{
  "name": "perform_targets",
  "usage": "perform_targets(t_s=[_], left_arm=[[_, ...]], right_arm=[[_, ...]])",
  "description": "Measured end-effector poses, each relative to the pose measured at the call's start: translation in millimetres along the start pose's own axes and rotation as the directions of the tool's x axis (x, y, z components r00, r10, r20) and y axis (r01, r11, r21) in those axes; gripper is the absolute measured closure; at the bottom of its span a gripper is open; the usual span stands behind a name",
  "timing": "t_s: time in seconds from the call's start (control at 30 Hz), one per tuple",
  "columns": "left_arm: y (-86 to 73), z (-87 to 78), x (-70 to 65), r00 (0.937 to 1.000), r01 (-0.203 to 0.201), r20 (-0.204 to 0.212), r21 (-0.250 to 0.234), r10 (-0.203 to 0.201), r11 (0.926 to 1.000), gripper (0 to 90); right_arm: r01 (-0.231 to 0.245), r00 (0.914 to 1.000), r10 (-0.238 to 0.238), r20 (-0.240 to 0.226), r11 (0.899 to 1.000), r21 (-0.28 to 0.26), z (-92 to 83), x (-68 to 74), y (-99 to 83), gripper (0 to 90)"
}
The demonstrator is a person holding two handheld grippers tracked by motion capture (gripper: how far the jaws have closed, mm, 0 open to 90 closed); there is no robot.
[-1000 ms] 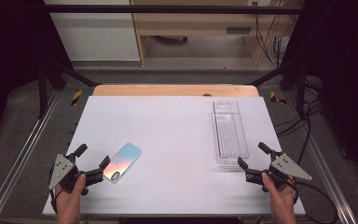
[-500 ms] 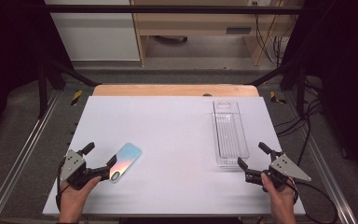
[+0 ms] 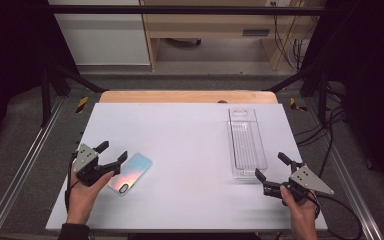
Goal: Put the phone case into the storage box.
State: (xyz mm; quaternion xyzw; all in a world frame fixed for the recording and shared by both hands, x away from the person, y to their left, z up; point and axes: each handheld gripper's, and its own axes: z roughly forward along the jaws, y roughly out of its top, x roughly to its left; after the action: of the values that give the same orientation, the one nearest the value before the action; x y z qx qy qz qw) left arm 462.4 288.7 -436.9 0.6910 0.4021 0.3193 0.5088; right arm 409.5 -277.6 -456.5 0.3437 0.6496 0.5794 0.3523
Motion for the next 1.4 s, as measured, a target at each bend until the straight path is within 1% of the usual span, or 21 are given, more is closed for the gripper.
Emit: perform_targets(t_s=[0.17,0.2,0.23,0.3,0.33,0.4,0.43,0.47,0.53,0.57,0.6,0.8,0.83,0.9,0.97,1.07,1.13,1.17,1.2,1.23,1.4], left_arm=[[-3.1,9.5,8.8,0.9996,0.021,-0.018,0.059,-0.020,0.9980,46.3],[-4.2,10.6,10.0,0.9996,0.020,-0.024,0.078,-0.018,0.9968,55.8],[-5.0,11.1,10.0,0.9995,0.021,-0.027,0.089,-0.019,0.9958,55.8],[-7.8,12.4,9.2,0.9995,0.019,-0.026,0.111,-0.016,0.9936,66.1],[-8.9,12.8,8.6,0.9996,0.018,-0.025,0.118,-0.015,0.9929,66.1],[-11.6,14.5,6.1,0.9996,0.005,-0.029,0.133,-0.001,0.9911,74.8],[-12.4,15.1,5.3,0.9997,0.006,-0.023,0.139,-0.003,0.9903,74.8],[-12.8,15.7,4.3,0.9998,0.004,-0.021,0.148,-0.001,0.9890,78.7],[-13.3,17.0,2.6,0.9997,-0.015,-0.015,0.163,0.017,0.9865,80.7],[-14.1,17.6,1.7,0.9995,-0.026,-0.015,0.179,0.029,0.9835,83.9],[-14.1,17.6,1.7,0.9995,-0.026,-0.015,0.179,0.029,0.9835,85.7],[-18.0,17.9,2.2,0.9996,-0.019,-0.016,0.205,0.022,0.9787,89.7],[-19.9,19.0,2.7,0.9996,-0.018,-0.016,0.222,0.022,0.9748,89.7],[-20.8,19.5,2.7,0.9996,-0.019,-0.016,0.230,0.023,0.9729,89.8],[-22.4,20.8,1.6,0.9996,-0.024,-0.008,0.257,0.027,0.9661,89.8],[-24.5,23.5,-0.9,0.9991,-0.038,-0.005,0.306,0.041,0.9514,89.9],[-26.2,26.2,-0.9,0.9990,-0.039,-0.008,0.328,0.043,0.9440,89.9],[-27.8,28.5,-0.6,0.9981,-0.048,-0.019,0.350,0.059,0.9355,89.9],[-28.6,29.3,0.2,0.9975,-0.051,-0.026,0.360,0.065,0.9314,89.9],[-28.6,29.3,0.2,0.9975,-0.051,-0.026,0.360,0.065,0.9314,89.9],[-33.0,33.0,4.9,0.9979,-0.036,-0.035,0.400,0.055,0.9158,89.9]], right_arm=[[0.003,1.0000,-0.003,0.001,1.000,0.002,0.4,0.6,-0.3,5.0],[0.003,1.0000,-0.003,0.001,1.000,0.004,0.4,0.6,-0.3,5.0],[0.003,1.0000,-0.003,0.001,1.000,0.004,0.4,0.6,-0.3,5.0],[0.004,1.0000,-0.004,0.002,1.000,0.007,0.7,0.9,-0.4,5.0],[0.004,1.0000,-0.004,0.002,1.000,0.007,0.7,0.9,-0.4,5.0],[0.000,1.0000,0.000,0.004,1.000,0.008,0.8,1.6,-0.3,5.0],[0.000,1.0000,0.000,0.004,1.000,0.008,0.8,1.6,-0.3,5.0],[0.004,1.0000,-0.004,0.004,1.000,0.006,0.7,1.6,-0.2,5.0],[0.004,1.0000,-0.004,0.005,1.000,0.005,0.5,1.5,-0.1,5.0],[0.004,1.0000,-0.004,0.004,1.000,0.005,0.2,1.5,0.0,5.0],[0.004,1.0000,-0.004,0.004,1.000,0.005,0.2,1.5,0.0,5.0],[0.006,1.0000,-0.006,0.005,1.000,0.004,0.0,1.8,0.3,5.0],[0.006,1.0000,-0.006,0.004,1.000,0.000,0.0,1.8,0.4,5.0],[0.006,1.0000,-0.006,0.005,1.000,0.000,-0.2,1.8,0.5,5.0],[0.004,1.0000,-0.004,0.008,1.000,0.001,-0.8,1.7,0.7,5.0],[0.003,1.0000,-0.003,0.009,1.000,0.001,-0.5,1.4,0.7,5.1],[0.006,1.0000,-0.006,0.007,1.000,0.001,0.0,1.7,0.5,5.0],[0.007,1.0000,-0.007,0.006,1.000,0.001,0.0,1.9,0.6,5.0],[0.008,0.9999,-0.008,0.006,1.000,0.001,-0.2,2.0,0.7,5.0],[0.008,0.9999,-0.008,0.006,1.000,0.001,-0.2,2.0,0.7,5.0],[0.006,1.0000,-0.006,0.007,1.000,0.003,-0.2,1.8,0.6,5.0]])
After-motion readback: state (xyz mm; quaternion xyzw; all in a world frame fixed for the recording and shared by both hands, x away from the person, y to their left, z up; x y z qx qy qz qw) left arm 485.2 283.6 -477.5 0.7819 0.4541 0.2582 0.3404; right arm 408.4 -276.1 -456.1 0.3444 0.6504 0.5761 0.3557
